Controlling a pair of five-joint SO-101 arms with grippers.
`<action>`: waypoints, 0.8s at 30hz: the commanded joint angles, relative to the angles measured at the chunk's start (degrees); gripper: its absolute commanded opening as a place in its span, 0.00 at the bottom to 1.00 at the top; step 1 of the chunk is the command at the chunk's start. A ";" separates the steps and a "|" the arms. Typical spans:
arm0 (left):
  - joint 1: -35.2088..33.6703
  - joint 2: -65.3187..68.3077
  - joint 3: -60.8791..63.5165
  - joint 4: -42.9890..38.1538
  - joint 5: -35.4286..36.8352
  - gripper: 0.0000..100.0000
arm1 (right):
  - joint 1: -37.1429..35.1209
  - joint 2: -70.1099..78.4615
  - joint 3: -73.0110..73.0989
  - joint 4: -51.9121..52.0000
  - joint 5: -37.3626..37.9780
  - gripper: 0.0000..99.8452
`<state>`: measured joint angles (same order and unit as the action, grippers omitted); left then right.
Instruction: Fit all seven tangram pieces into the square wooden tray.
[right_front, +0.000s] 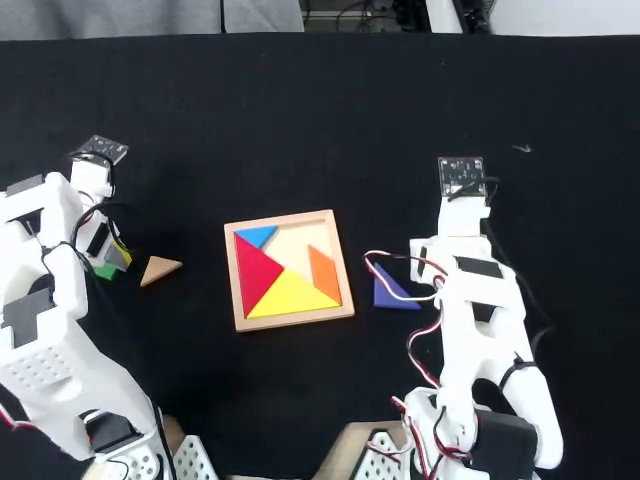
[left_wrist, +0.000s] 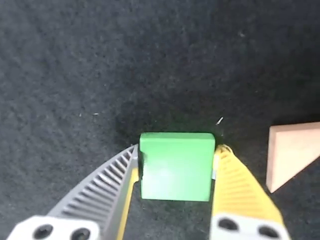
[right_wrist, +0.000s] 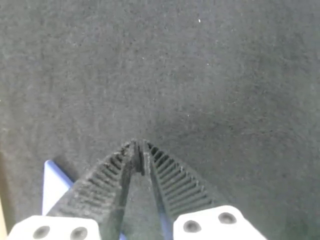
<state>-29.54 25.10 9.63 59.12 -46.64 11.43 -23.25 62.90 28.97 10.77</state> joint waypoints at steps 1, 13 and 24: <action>0.13 0.53 -1.10 0.09 2.55 0.19 | -1.14 -0.13 -0.22 -1.23 0.44 0.01; 3.74 -12.92 -6.20 16.62 5.36 0.19 | -1.14 -0.13 -0.22 -1.23 0.44 0.01; 23.60 -27.87 -4.53 29.10 18.29 0.19 | -1.93 -0.13 -0.13 -1.23 0.44 0.01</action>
<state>-14.95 2.86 5.85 86.46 -34.07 10.29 -23.25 62.90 28.97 10.77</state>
